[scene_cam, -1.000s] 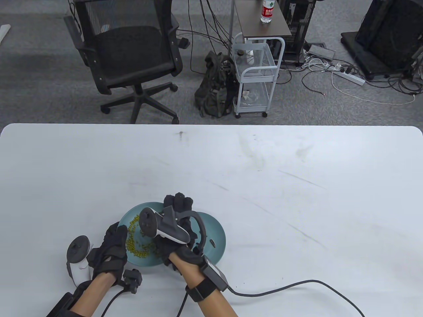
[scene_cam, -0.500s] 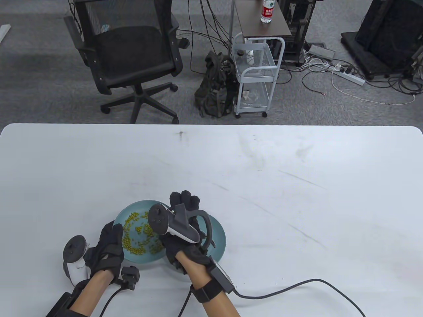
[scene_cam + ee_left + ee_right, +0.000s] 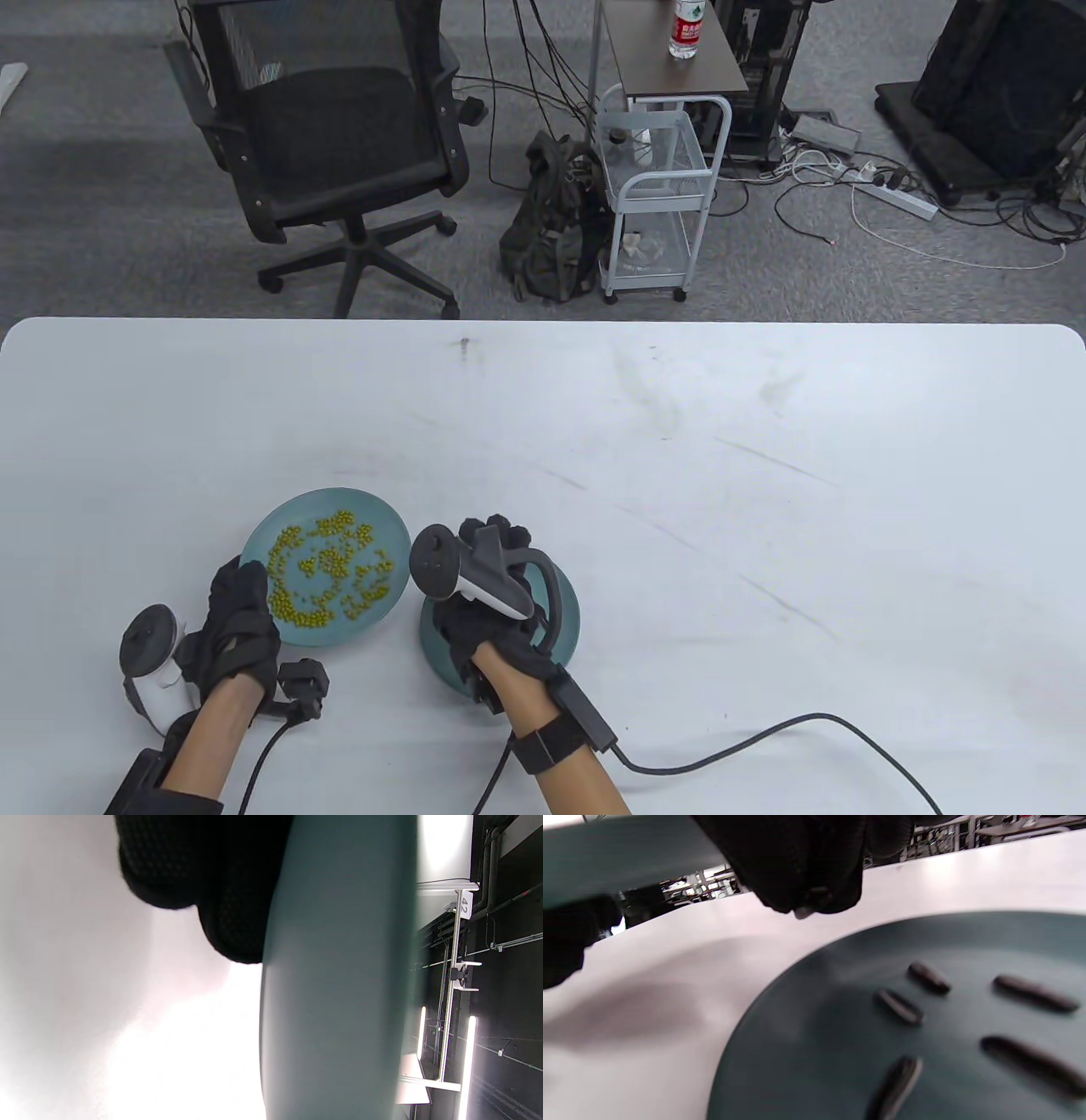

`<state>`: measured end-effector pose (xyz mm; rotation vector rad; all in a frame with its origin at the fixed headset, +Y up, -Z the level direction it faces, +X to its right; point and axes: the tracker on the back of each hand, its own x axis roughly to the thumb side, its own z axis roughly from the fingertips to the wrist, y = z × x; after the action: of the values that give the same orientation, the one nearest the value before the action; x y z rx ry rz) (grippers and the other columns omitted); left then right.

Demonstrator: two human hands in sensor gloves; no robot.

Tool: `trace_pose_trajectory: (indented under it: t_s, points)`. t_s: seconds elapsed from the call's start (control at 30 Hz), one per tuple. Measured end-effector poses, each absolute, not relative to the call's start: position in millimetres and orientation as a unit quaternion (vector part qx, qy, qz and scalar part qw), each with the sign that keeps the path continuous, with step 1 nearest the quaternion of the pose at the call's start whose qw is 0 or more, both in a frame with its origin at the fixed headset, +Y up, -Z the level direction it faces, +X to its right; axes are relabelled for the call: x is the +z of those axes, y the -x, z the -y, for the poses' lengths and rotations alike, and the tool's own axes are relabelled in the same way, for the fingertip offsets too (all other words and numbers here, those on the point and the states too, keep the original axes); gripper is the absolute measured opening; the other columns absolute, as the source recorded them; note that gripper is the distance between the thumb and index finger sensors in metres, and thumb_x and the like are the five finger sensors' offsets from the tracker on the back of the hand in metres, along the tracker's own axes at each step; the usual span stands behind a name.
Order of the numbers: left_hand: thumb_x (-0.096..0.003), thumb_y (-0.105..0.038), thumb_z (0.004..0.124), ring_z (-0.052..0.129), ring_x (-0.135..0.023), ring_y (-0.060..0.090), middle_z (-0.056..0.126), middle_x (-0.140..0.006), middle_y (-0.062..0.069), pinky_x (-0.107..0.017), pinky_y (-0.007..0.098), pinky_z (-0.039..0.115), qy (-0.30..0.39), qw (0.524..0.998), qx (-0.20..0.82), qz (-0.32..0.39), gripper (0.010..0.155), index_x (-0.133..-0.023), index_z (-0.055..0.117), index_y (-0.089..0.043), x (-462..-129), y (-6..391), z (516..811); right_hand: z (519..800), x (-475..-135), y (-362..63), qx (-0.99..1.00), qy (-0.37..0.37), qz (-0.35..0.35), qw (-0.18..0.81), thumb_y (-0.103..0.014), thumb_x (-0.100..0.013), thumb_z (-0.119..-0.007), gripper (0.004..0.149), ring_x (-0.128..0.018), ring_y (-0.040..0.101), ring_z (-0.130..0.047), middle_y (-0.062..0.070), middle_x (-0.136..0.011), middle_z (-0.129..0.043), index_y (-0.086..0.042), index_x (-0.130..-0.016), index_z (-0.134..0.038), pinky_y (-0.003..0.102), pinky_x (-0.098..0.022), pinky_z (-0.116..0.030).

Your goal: Pick sunflower seeds with hand pinch into plate

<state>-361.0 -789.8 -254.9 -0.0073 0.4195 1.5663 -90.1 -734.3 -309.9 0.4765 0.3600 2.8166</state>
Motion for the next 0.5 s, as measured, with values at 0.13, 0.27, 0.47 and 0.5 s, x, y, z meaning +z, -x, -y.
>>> trace_pose_trajectory:
  t_s: [0.13, 0.27, 0.47, 0.5]
  points:
    - [-0.0643, -0.044, 0.055, 0.102, -0.048, 0.017, 0.082, -0.083, 0.003, -0.042, 0.036, 0.085, 0.003, 0.688, 0.701, -0.187, 0.046, -0.102, 0.041, -0.023, -255, 361, 790, 753, -310, 95, 0.971, -0.169, -0.143, 0.093, -0.022, -0.053, -0.089, 0.034, -0.098, 0.068, -0.034, 0.037, -0.11, -0.046, 0.004, -0.076, -0.089, 0.079, -0.065, -0.029]
    - [-0.064, -0.044, 0.056, 0.102, -0.047, 0.017, 0.083, -0.082, 0.003, -0.041, 0.037, 0.085, 0.003, 0.687, 0.703, -0.185, 0.046, -0.102, 0.043, -0.022, -254, 359, 790, 760, -309, 95, 0.972, -0.166, -0.151, 0.076, -0.022, -0.053, -0.089, 0.034, -0.098, 0.068, -0.033, 0.037, -0.111, -0.046, 0.004, -0.076, -0.089, 0.079, -0.065, -0.028]
    - [-0.0633, -0.044, 0.057, 0.103, -0.046, 0.017, 0.085, -0.081, 0.003, -0.041, 0.036, 0.086, -0.001, 0.686, 0.704, -0.184, 0.045, -0.1, 0.047, -0.02, -254, 360, 790, 760, -309, 93, 0.971, -0.159, -0.158, 0.082, -0.022, -0.054, -0.088, 0.035, -0.098, 0.069, -0.032, 0.037, -0.111, -0.044, 0.005, -0.077, -0.088, 0.079, -0.065, -0.028]
    - [-0.063, -0.045, 0.058, 0.104, -0.046, 0.016, 0.085, -0.081, 0.002, -0.04, 0.036, 0.086, 0.004, 0.687, 0.703, -0.182, 0.044, -0.098, 0.05, -0.019, -256, 361, 791, 759, -310, 92, 0.97, -0.157, -0.161, 0.089, -0.022, -0.054, -0.088, 0.036, -0.098, 0.069, -0.031, 0.037, -0.111, -0.043, 0.005, -0.078, -0.088, 0.079, -0.065, -0.027]
